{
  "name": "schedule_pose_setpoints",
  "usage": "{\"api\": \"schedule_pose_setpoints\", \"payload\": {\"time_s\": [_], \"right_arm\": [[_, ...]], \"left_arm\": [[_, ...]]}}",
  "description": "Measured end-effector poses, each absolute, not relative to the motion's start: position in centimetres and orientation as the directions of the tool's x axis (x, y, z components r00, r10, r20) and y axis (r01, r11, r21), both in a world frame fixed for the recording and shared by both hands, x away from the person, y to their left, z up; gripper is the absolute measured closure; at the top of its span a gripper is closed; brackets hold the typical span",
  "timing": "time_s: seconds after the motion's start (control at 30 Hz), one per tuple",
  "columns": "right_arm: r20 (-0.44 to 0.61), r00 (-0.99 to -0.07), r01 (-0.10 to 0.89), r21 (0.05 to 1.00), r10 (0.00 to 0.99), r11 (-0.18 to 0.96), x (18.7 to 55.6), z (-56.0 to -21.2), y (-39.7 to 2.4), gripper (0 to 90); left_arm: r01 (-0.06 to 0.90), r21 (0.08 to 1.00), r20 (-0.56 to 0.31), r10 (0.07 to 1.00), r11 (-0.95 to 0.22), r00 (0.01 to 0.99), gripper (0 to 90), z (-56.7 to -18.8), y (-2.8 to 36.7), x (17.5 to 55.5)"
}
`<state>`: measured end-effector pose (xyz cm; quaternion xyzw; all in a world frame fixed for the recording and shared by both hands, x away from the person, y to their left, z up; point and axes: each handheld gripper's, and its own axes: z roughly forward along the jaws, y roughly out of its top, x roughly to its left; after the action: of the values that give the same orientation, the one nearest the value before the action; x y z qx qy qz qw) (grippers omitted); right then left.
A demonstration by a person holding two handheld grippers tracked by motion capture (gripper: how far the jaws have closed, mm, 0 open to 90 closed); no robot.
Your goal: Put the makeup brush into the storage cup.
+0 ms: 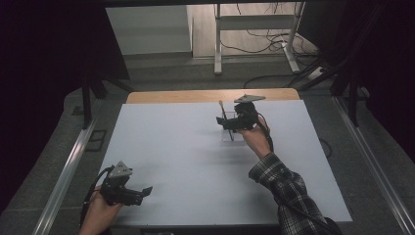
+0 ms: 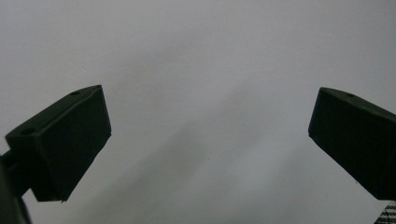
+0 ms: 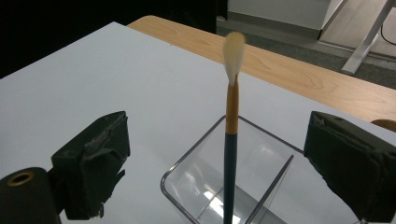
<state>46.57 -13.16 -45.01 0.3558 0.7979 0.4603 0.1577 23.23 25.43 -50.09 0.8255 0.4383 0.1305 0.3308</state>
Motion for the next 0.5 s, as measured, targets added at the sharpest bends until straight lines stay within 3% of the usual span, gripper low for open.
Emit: {"api": "schedule_pose_setpoints", "payload": {"time_s": [0.5], "right_arm": [[0.074,-0.711,0.429,0.834,0.699,0.348,45.88,-44.82,-13.32,4.6]], "left_arm": [[0.636,0.662,-0.074,0.81,-0.396,0.582,0.0,-50.06,25.44,23.2]]}}
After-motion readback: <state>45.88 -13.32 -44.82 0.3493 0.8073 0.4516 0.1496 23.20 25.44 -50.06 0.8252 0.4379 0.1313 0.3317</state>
